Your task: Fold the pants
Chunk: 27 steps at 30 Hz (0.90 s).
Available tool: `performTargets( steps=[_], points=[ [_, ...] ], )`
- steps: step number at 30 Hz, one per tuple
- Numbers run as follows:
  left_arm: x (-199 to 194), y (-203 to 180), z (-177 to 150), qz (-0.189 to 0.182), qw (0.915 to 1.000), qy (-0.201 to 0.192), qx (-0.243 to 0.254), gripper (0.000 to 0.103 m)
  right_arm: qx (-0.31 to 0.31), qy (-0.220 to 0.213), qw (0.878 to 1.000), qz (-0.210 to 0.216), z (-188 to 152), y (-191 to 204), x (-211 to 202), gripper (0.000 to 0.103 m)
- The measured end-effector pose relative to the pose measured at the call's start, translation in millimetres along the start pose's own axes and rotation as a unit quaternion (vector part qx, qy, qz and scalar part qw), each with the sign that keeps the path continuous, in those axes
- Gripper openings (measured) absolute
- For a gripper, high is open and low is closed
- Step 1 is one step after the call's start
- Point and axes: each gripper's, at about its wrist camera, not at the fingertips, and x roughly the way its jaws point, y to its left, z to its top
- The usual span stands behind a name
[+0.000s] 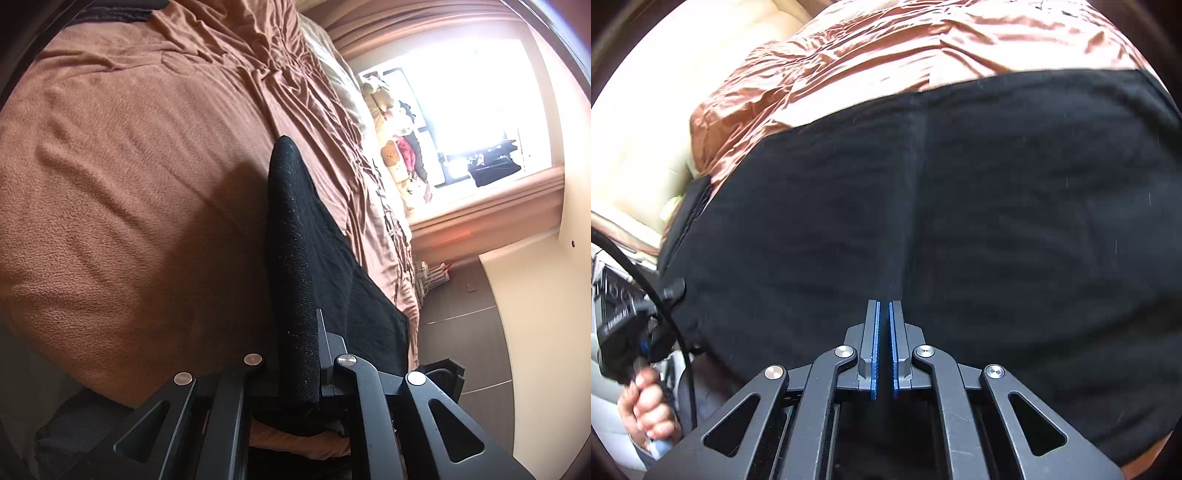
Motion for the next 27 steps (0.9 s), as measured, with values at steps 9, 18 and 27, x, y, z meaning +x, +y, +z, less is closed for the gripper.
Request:
performTargets(
  steps=[9,18,27],
  points=[
    [-4,-69,1,-0.025,0.9982,-0.003,0.054,0.010,0.012,-0.011,0.999,0.038,-19,-23,-27,0.002],
    [10,-147,-13,-0.045,0.9921,0.011,0.116,0.010,0.044,-0.096,0.993,0.051,-28,-77,-103,0.002],
    [45,-205,-33,-0.051,0.9845,0.034,0.164,0.010,0.092,-0.168,0.981,0.041,-53,-144,-161,0.030]
  ],
)
